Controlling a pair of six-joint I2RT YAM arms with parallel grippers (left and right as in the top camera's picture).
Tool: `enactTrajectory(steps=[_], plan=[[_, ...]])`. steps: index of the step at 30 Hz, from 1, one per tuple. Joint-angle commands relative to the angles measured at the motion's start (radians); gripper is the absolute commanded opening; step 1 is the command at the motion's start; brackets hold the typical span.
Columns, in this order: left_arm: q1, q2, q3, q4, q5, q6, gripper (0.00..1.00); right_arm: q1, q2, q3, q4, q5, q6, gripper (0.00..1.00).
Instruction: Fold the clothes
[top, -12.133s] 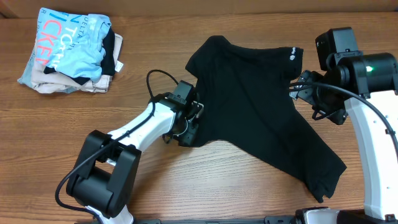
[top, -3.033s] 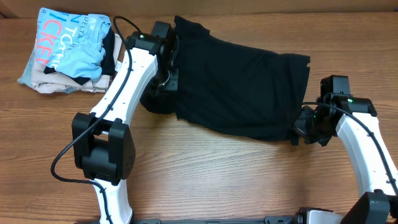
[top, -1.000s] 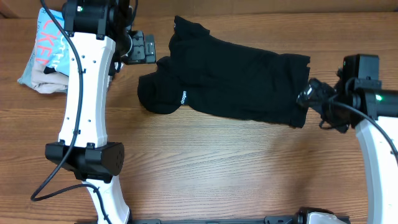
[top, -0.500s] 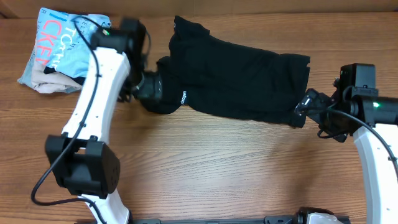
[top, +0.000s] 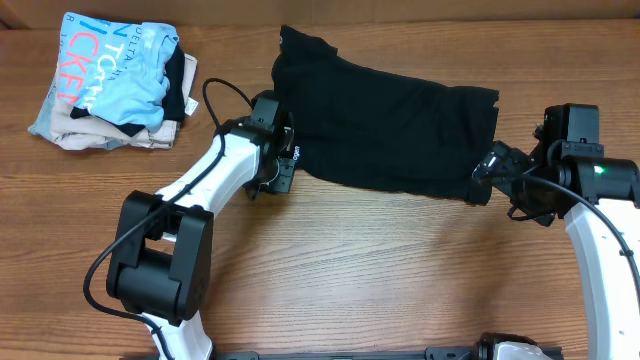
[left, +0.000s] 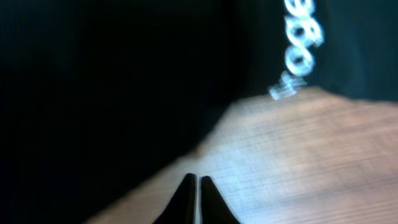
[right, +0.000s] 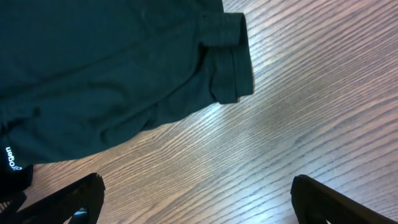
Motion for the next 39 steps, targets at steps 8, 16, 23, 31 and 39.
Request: enactTrajectory(steps=[8, 16, 23, 31, 39], plan=[[0.006, -0.024, -0.051, 0.184, -0.053, 0.008, 0.04, -0.001, -0.003, -0.004, 0.014, -0.008, -0.003, 0.99], [0.006, -0.005, -0.051, 0.182, -0.121, -0.003, 0.04, -0.001, 0.012, -0.004, 0.015, -0.004, -0.004, 1.00], [0.007, 0.068, -0.051, 0.166, -0.222, -0.003, 0.04, -0.001, 0.025, -0.004, 0.022, -0.005, -0.004, 0.99], [0.007, 0.076, -0.050, 0.157, -0.713, -0.003, 0.04, -0.001, 0.025, -0.004, 0.033, -0.005, -0.006, 0.99], [0.007, 0.076, -0.049, 0.452, -1.057, 0.039, 0.09, -0.001, 0.026, -0.004, 0.045, -0.005, -0.007, 0.99]])
